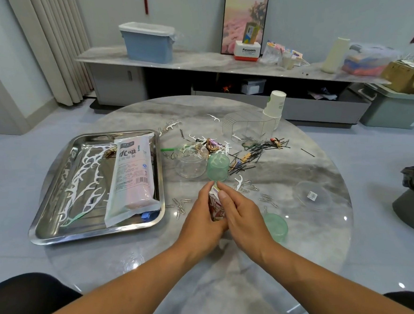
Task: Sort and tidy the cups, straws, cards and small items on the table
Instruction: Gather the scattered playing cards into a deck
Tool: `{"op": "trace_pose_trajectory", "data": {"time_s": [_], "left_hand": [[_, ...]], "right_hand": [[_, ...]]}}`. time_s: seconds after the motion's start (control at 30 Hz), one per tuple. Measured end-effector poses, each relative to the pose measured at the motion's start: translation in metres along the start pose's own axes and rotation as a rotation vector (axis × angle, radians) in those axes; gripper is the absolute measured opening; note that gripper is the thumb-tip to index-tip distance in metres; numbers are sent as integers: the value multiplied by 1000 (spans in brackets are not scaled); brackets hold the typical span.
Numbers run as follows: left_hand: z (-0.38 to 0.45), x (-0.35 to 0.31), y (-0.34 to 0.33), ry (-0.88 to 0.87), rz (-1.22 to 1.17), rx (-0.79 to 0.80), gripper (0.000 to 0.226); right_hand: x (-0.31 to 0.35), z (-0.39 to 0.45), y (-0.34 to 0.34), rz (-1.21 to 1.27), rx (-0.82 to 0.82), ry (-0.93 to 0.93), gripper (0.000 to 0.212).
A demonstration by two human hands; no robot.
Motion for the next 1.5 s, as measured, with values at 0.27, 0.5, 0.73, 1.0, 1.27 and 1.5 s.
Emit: {"op": "trace_pose_trajectory", "data": {"time_s": [0.27, 0.5, 0.73, 1.0, 1.27, 1.5], "left_hand": [[1, -3, -1, -11, -23, 18, 89], [5, -1, 1, -51, -36, 49, 66], [9, 3, 4, -28, -44, 25, 64], [8, -1, 3, -41, -28, 28, 66], [4, -5, 2, -23, -2, 47, 79], [5, 1, 4, -3, 33, 23, 82]], "right_hand": [[4, 2, 1, -121, 35, 82, 38], [9, 0, 4, -153, 87, 117, 37], [3, 3, 5, -203, 129, 110, 38], [-2, 6, 7, -243, 141, 107, 39], [6, 8, 11, -551, 32, 230, 39], [14, -3, 8, -634, -8, 417, 35]]}}
Point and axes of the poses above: each hand's wrist, its own z-axis towards the middle knuckle, its own y-axis out of the back of the hand, x = y × z, the point moved 9 cm from there along z, towards the middle knuckle, and after that the axes turned 5 degrees about -z, right-handed, at the moved point
